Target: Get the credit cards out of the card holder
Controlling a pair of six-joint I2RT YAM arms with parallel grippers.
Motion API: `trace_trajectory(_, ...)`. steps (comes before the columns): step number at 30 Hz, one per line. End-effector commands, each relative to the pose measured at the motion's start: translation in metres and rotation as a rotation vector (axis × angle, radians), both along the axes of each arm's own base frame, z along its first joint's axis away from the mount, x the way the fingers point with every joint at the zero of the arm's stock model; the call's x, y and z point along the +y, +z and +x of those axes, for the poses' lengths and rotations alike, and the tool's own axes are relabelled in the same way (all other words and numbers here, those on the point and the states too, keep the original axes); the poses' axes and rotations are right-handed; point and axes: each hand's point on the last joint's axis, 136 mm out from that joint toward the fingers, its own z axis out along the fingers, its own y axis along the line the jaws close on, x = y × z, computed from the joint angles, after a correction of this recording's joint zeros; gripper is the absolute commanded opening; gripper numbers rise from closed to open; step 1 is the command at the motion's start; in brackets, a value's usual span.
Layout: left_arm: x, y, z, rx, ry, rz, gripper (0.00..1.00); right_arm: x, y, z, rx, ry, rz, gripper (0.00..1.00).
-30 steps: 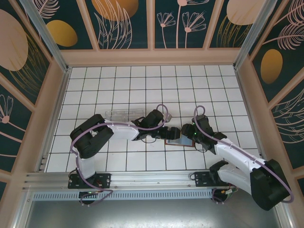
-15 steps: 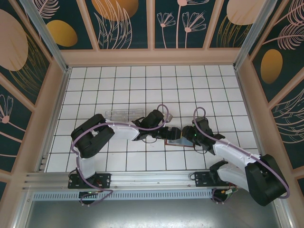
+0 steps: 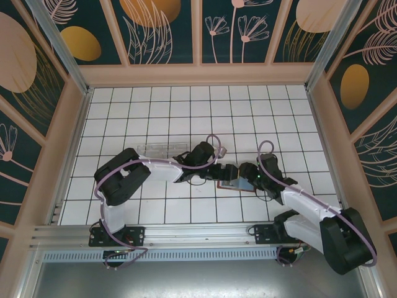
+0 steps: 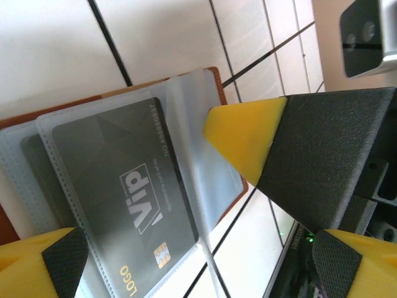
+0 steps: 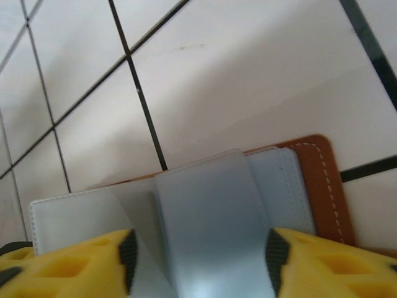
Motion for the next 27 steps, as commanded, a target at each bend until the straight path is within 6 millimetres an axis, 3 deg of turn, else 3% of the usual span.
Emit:
trace_trajectory(1, -0.009, -0.009, -0.012, 0.02, -0.041, 0.005, 0.96, 0.015, -0.006, -0.016, 0.049, 0.054, 0.123, 0.67)
trace_trajectory(11, -0.01, -0.014, -0.012, 0.037, -0.039, 0.011, 0.96, 0.017, -0.004, -0.018, 0.047, 0.073, 0.177, 0.7)
trace_trajectory(13, -0.01, -0.014, -0.013, 0.037, -0.044, 0.012, 0.96, 0.017, -0.002, -0.018, 0.04, 0.065, 0.193, 0.82)
trace_trajectory(21, -0.01, -0.017, -0.012, 0.04, -0.043, 0.015, 0.96, 0.016, 0.019, -0.012, -0.041, 0.058, 0.285, 0.86)
trace_trajectory(27, -0.009, -0.018, -0.014, 0.046, -0.044, 0.016, 0.96, 0.012, 0.014, -0.014, -0.016, 0.054, 0.25, 0.88)
